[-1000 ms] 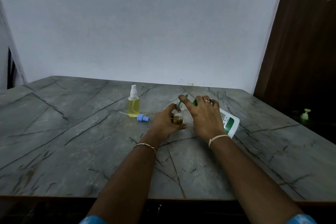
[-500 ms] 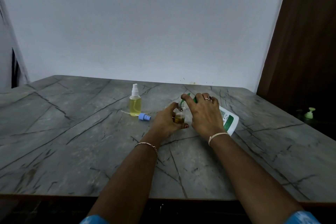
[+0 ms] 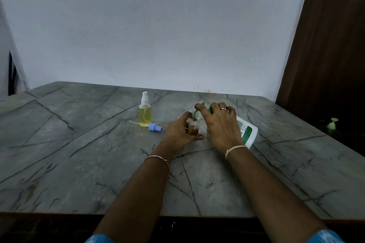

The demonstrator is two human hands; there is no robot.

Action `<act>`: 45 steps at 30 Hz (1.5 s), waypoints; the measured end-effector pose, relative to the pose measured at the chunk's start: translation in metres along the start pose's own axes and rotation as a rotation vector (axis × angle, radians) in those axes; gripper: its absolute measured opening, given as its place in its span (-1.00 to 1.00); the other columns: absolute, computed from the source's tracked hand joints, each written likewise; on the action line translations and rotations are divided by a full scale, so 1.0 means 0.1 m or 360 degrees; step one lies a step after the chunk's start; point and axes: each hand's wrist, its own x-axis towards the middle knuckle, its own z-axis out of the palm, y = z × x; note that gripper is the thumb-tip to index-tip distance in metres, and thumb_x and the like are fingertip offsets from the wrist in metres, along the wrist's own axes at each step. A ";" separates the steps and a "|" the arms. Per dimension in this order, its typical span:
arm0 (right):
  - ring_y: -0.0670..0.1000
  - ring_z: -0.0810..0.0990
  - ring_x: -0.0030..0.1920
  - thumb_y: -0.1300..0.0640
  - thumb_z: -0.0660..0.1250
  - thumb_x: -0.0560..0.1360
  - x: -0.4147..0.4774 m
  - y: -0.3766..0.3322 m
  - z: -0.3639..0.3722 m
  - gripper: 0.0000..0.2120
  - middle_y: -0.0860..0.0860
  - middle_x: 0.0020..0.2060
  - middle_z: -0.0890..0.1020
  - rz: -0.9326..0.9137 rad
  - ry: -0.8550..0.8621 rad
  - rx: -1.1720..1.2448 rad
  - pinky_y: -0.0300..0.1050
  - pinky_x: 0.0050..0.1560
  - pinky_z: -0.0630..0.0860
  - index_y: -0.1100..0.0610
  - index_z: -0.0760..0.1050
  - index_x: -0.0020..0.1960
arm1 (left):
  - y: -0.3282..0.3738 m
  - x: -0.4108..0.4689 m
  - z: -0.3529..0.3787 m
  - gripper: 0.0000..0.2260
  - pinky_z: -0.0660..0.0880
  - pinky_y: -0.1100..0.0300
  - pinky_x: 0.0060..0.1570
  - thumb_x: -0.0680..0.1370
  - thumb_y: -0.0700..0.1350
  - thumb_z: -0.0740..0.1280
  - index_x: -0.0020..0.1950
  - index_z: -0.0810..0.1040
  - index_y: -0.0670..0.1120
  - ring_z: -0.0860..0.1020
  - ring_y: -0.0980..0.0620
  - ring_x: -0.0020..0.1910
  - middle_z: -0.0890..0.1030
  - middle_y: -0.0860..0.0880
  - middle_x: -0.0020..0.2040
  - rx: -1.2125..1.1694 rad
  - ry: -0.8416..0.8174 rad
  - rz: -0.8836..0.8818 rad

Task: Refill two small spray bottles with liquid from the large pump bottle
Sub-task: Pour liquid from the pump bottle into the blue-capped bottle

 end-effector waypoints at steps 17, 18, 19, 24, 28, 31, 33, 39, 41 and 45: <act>0.21 0.44 0.19 0.17 0.44 0.36 -0.02 0.02 0.00 -0.17 0.15 0.14 0.49 0.0000 -0.0036 -0.0019 0.18 0.22 0.34 -0.11 0.04 0.46 | -0.02 0.01 0.01 -0.47 0.46 0.24 -0.02 0.36 0.04 0.52 0.26 0.40 0.04 0.57 0.07 -0.07 0.63 -0.04 0.05 -0.0067 0.0008 0.0004; 0.21 0.43 0.20 0.16 0.44 0.37 -0.02 0.01 0.00 -0.18 0.15 0.15 0.49 0.0007 -0.0042 -0.0001 0.18 0.23 0.33 -0.11 0.06 0.46 | -0.02 0.02 0.02 -0.46 0.45 0.25 -0.03 0.36 0.03 0.52 0.27 0.40 0.03 0.55 0.08 -0.08 0.63 -0.05 0.06 -0.0063 0.0006 -0.0003; 0.21 0.43 0.21 0.14 0.45 0.37 0.00 0.01 -0.01 -0.19 0.15 0.16 0.48 0.0012 -0.0045 0.0019 0.18 0.24 0.32 -0.11 0.07 0.46 | -0.02 0.02 0.02 -0.46 0.43 0.27 -0.04 0.36 0.02 0.52 0.28 0.40 0.02 0.54 0.10 -0.09 0.63 -0.05 0.07 -0.0054 0.0008 -0.0004; 0.19 0.41 0.21 0.13 0.47 0.34 0.03 -0.03 -0.02 -0.24 0.13 0.16 0.48 0.0028 -0.0027 0.0091 0.15 0.23 0.31 -0.07 0.17 0.43 | -0.04 0.02 0.02 -0.45 0.42 0.31 -0.09 0.36 0.01 0.52 0.27 0.41 0.01 0.56 0.10 -0.11 0.64 -0.04 0.05 -0.0058 0.0022 0.0029; 0.19 0.43 0.19 0.13 0.47 0.33 0.02 -0.03 -0.03 -0.22 0.13 0.13 0.50 0.0018 -0.0025 0.0078 0.16 0.22 0.32 -0.07 0.17 0.44 | -0.06 0.04 0.03 -0.47 0.43 0.33 -0.08 0.36 0.02 0.52 0.25 0.41 0.01 0.57 0.10 -0.09 0.65 -0.03 0.06 -0.0066 0.0007 0.0038; 0.20 0.45 0.15 0.18 0.47 0.31 -0.01 0.01 -0.02 -0.16 0.14 0.09 0.51 0.0000 -0.0014 0.0007 0.17 0.17 0.37 -0.10 0.12 0.45 | -0.06 0.03 0.01 -0.50 0.36 0.55 -0.25 0.35 0.00 0.53 0.22 0.43 0.02 0.55 0.16 -0.15 0.62 0.03 -0.01 -0.0099 0.0032 0.0042; 0.20 0.47 0.13 0.20 0.46 0.32 -0.03 0.03 -0.01 -0.15 0.14 0.07 0.52 -0.0003 0.0008 -0.0015 0.17 0.15 0.39 -0.12 0.10 0.45 | -0.05 0.02 0.01 -0.50 0.33 0.57 -0.26 0.35 0.00 0.53 0.22 0.43 0.02 0.55 0.16 -0.15 0.61 0.04 -0.02 -0.0106 0.0025 0.0029; 0.17 0.44 0.14 0.19 0.40 0.37 -0.03 0.03 -0.03 -0.22 0.11 0.09 0.50 0.0009 0.0002 0.0025 0.13 0.17 0.36 -0.13 0.09 0.45 | -0.05 0.03 0.02 -0.50 0.41 0.37 -0.18 0.35 0.03 0.53 0.22 0.42 0.06 0.57 0.11 -0.13 0.64 0.02 -0.04 -0.0091 0.0020 -0.0012; 0.16 0.43 0.16 0.15 0.40 0.38 -0.02 0.02 -0.04 -0.25 0.11 0.12 0.49 0.0019 -0.0009 0.0060 0.12 0.18 0.35 -0.12 0.09 0.44 | -0.04 0.03 0.02 -0.49 0.45 0.35 -0.14 0.36 0.02 0.53 0.23 0.42 0.05 0.59 0.09 -0.10 0.62 0.02 -0.05 -0.0099 0.0017 -0.0017; 0.15 0.42 0.18 0.13 0.43 0.37 0.01 -0.01 -0.04 -0.26 0.10 0.14 0.48 0.0036 -0.0018 0.0107 0.11 0.22 0.33 -0.11 0.13 0.43 | -0.04 0.03 0.02 -0.46 0.50 0.24 -0.02 0.35 0.02 0.53 0.26 0.41 0.03 0.60 0.05 -0.07 0.64 -0.05 0.06 -0.0073 0.0021 0.0000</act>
